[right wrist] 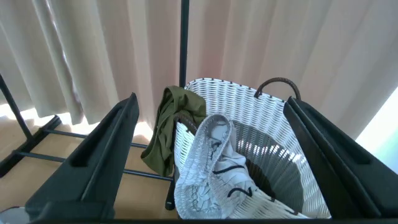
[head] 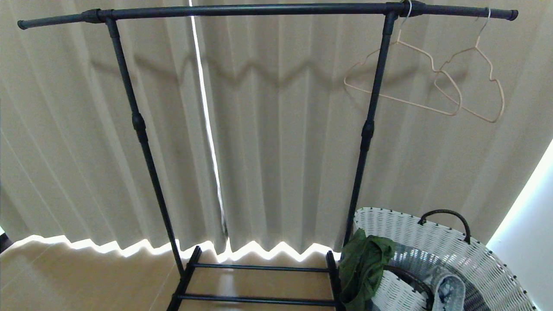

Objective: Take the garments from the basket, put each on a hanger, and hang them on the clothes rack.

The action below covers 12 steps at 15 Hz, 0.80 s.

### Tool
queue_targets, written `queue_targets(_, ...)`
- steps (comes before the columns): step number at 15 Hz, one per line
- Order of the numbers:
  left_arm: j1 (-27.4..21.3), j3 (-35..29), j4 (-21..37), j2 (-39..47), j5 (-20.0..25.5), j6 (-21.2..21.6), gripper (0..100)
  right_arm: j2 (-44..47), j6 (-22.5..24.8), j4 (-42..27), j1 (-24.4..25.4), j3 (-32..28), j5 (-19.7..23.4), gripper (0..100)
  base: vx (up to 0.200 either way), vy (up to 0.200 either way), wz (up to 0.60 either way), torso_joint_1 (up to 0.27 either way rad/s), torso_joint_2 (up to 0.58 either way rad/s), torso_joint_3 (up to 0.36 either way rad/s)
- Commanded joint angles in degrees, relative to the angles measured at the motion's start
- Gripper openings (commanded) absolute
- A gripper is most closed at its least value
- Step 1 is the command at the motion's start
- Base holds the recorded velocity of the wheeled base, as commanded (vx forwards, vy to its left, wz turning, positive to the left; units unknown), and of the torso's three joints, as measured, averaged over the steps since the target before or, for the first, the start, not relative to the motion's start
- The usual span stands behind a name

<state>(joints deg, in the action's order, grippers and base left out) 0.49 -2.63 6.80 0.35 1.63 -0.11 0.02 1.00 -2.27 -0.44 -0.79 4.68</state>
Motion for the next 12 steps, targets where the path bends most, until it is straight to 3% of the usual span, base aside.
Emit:
queue_targets(1, 0.0, 0.0, 0.0, 0.1, 0.0, 0.0, 100, 0.0, 0.1, 0.0, 0.0, 0.0, 0.1, 100, 0.2, 0.0, 0.0, 0.007, 0.0, 0.007)
queue_targets(6, 0.0, 0.0, 0.0, 0.1, 0.1, 0.1, 100, 0.0, 0.2, -0.1, 0.0, 0.0, -0.3, 100, 0.2, 0.0, 0.0, 0.007, 0.0, 0.0)
queue_targets(8, 0.0, 0.0, 0.0, 0.1, 0.1, 0.2, 100, 1.0, 2.3, -1.4, 0.6, -2.5, -0.1, 100, 0.0, 0.0, 0.0, 0.0, 0.0, 0.0)
queue_targets(10, 0.0, 0.0, 0.0, 0.1, 0.1, 0.2, 100, 6.2, 5.3, -3.5, 2.7, -6.3, -0.3, 100, 0.0, 0.0, 0.0, 0.0, 0.0, 0.0)
queue_targets(12, 0.0, 0.0, 0.0, 0.1, 0.1, 0.2, 100, 20.4, 9.5, -4.4, 5.4, -11.2, -0.7, 100, 0.0, 0.0, 0.0, 0.0, 0.0, 0.0)
